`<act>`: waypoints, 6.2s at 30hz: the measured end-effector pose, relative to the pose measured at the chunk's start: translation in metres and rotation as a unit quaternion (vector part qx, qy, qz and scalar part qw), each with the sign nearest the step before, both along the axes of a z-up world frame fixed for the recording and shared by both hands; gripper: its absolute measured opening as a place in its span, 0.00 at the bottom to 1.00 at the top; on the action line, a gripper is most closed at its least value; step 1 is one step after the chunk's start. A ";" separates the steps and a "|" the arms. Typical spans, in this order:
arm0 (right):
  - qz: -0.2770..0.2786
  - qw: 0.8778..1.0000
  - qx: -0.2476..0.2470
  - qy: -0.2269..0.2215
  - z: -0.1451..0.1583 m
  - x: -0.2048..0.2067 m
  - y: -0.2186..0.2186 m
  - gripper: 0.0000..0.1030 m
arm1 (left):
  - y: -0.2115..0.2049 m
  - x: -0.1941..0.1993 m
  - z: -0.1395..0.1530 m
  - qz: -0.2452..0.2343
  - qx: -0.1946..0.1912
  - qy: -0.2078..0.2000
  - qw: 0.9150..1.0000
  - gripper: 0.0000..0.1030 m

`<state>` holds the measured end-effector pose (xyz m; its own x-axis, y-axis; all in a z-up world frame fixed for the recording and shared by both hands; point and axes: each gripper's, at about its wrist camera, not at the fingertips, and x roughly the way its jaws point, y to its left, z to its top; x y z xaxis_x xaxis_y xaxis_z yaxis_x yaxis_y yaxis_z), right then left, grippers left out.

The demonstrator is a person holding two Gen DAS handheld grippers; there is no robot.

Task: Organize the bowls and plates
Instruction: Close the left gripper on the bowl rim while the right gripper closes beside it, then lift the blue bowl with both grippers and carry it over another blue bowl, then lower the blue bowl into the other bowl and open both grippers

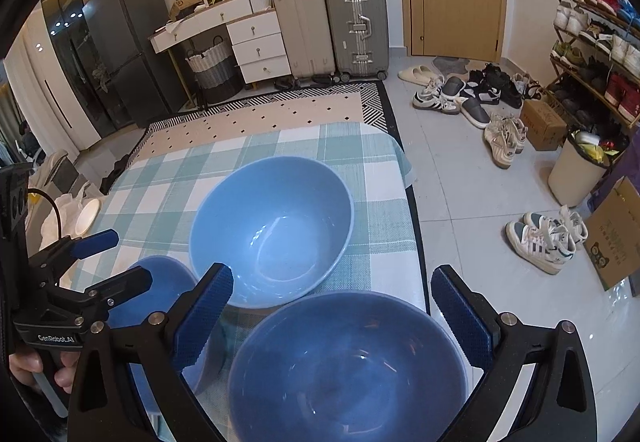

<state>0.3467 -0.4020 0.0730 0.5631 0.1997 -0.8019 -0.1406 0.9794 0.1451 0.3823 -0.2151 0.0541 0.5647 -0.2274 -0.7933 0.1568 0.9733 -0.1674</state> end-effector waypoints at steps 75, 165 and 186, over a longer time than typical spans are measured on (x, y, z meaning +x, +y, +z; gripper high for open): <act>0.018 0.999 -0.008 -0.028 -0.006 0.017 0.020 0.17 | -0.014 0.010 0.016 -0.025 -0.007 -0.033 0.999 0.21; 0.075 0.996 -0.051 -0.013 -0.034 -0.115 0.142 0.20 | 0.063 -0.138 -0.021 0.017 0.070 -0.017 0.997 0.21; 0.083 0.995 -0.045 -0.010 -0.041 -0.112 0.132 0.51 | 0.073 -0.131 -0.031 0.004 0.030 0.000 1.000 0.58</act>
